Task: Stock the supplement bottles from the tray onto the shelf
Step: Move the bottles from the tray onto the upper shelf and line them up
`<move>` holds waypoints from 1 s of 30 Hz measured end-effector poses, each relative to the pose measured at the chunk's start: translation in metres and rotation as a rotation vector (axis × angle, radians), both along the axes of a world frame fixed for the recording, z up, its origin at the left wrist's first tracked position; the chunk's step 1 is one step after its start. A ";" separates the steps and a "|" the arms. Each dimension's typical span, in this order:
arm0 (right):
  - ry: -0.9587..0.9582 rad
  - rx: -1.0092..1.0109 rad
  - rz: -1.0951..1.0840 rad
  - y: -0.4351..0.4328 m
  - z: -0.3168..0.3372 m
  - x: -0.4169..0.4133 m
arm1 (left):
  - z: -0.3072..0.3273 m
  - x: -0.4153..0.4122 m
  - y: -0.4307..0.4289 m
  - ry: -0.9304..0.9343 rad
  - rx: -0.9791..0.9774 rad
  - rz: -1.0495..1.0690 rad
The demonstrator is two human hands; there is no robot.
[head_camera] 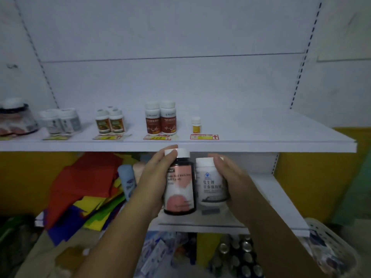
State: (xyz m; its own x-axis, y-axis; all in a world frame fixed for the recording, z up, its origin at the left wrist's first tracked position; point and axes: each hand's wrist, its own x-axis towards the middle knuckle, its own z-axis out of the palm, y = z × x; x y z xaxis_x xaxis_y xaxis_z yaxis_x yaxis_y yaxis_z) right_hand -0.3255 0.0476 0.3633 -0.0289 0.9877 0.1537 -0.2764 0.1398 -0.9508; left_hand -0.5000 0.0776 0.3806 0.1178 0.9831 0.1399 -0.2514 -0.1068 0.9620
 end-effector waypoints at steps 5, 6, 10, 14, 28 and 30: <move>0.013 0.084 0.082 -0.019 0.021 -0.035 | 0.020 -0.032 -0.027 -0.061 0.032 0.034; 0.028 0.085 0.087 -0.020 0.023 -0.042 | 0.024 -0.037 -0.029 -0.072 0.037 0.038; 0.065 0.096 0.102 -0.017 0.033 -0.078 | 0.038 -0.070 -0.027 -0.100 0.078 0.041; 0.094 0.103 0.098 -0.002 0.039 -0.119 | 0.043 -0.111 -0.020 -0.070 0.087 0.030; -0.180 0.109 -0.003 0.060 0.048 -0.302 | 0.044 -0.283 0.034 -0.062 0.094 0.094; -0.189 0.113 -0.005 0.066 0.050 -0.317 | 0.046 -0.299 0.043 -0.043 0.090 0.099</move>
State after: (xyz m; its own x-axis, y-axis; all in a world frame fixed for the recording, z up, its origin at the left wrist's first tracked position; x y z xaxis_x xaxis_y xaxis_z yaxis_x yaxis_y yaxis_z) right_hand -0.6424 0.1140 0.4136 -0.0628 0.9647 0.2557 -0.0939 0.2493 -0.9639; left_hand -0.7995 0.1206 0.4263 0.0132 0.9728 0.2313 -0.2764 -0.2187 0.9358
